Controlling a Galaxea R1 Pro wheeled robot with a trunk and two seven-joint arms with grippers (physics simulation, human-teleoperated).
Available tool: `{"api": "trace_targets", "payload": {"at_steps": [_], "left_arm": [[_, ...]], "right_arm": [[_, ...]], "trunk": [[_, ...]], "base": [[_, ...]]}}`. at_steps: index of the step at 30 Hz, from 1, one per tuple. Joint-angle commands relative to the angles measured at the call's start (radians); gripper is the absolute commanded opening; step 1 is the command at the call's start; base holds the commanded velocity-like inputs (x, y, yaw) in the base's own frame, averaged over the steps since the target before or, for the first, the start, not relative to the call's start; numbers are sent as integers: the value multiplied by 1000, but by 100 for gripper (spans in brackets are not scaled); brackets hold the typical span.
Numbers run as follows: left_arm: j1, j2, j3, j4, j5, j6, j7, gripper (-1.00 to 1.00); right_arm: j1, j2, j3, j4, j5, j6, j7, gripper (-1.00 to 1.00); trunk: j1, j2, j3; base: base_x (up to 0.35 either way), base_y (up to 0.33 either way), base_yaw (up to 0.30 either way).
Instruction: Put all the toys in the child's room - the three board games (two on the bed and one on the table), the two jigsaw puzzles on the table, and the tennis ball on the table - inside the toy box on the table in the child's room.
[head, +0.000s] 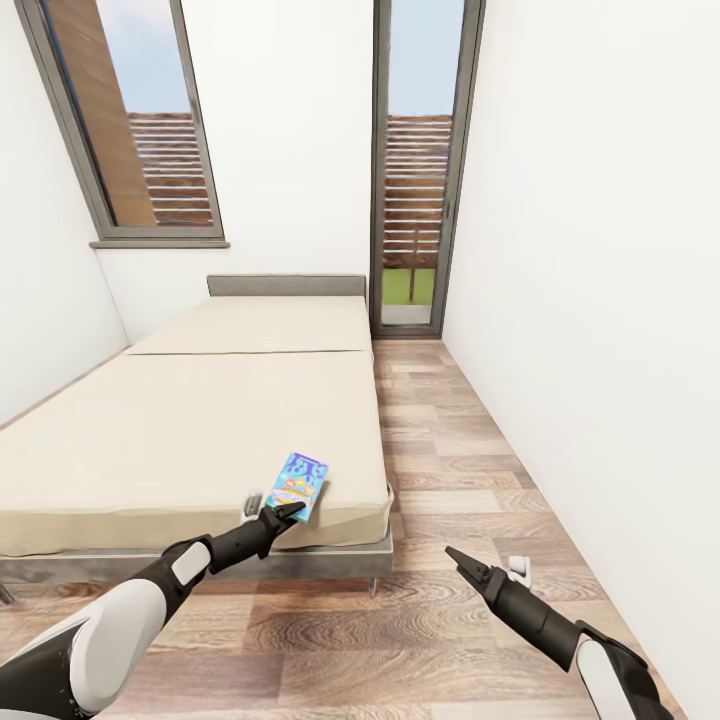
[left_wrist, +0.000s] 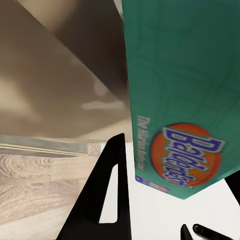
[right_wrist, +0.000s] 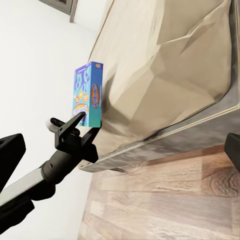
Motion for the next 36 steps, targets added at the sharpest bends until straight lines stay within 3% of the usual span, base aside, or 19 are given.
{"api": "trace_targets", "payload": {"at_steps": [1, 8, 19, 24, 27, 28, 30, 33, 36], "left_arm": [[0, 1, -5, -1, 11, 8, -2, -100], [-1, 8, -4, -4, 11, 19, -7, -100], [-5, 56, -15, -56, 7, 158, -74, -100], [-3, 88, -74, -118, 0, 212, -121, -100], [-2, 132, -151, -141, -2, 235, -182, -100], [-2, 155, -178, -144, -2, 239, -219, -100], [-2, 176, -203, -147, -2, 241, -263, -100], [-1, 225, -265, -150, -5, 240, -384, -100], [1, 255, -312, -152, -9, 238, -462, -100]], "right_arm": [[-1, 0, -1, 0, -4, 6, 1, 100], [-1, -2, -1, 0, -4, 6, 1, 100], [-1, 0, -1, 0, -4, 5, 1, 100], [-1, 0, -1, 0, -4, 5, 0, 100], [-1, 3, -1, 0, -3, 4, 0, 100], [-1, 4, -1, 0, -3, 4, 0, 100], [-1, 5, -1, 0, -3, 3, 0, 100], [-1, 4, -1, 0, -2, 2, 0, 100], [-1, 0, -1, 0, -2, 1, 1, 100]], "trunk": [[0, 0, -1], [-8, 14, 5], [-50, 91, 40], [-69, 126, 55], [-81, 147, 65], [-85, 154, 68], [-92, 168, 74], [-104, 189, 84], [-115, 210, 93]], "base": [[0, 0, 0], [0, 0, 0], [0, 0, 0], [0, 0, 0], [0, 0, 0], [0, 0, 0], [0, 0, 0], [0, 0, 0], [0, 0, 0]]}}
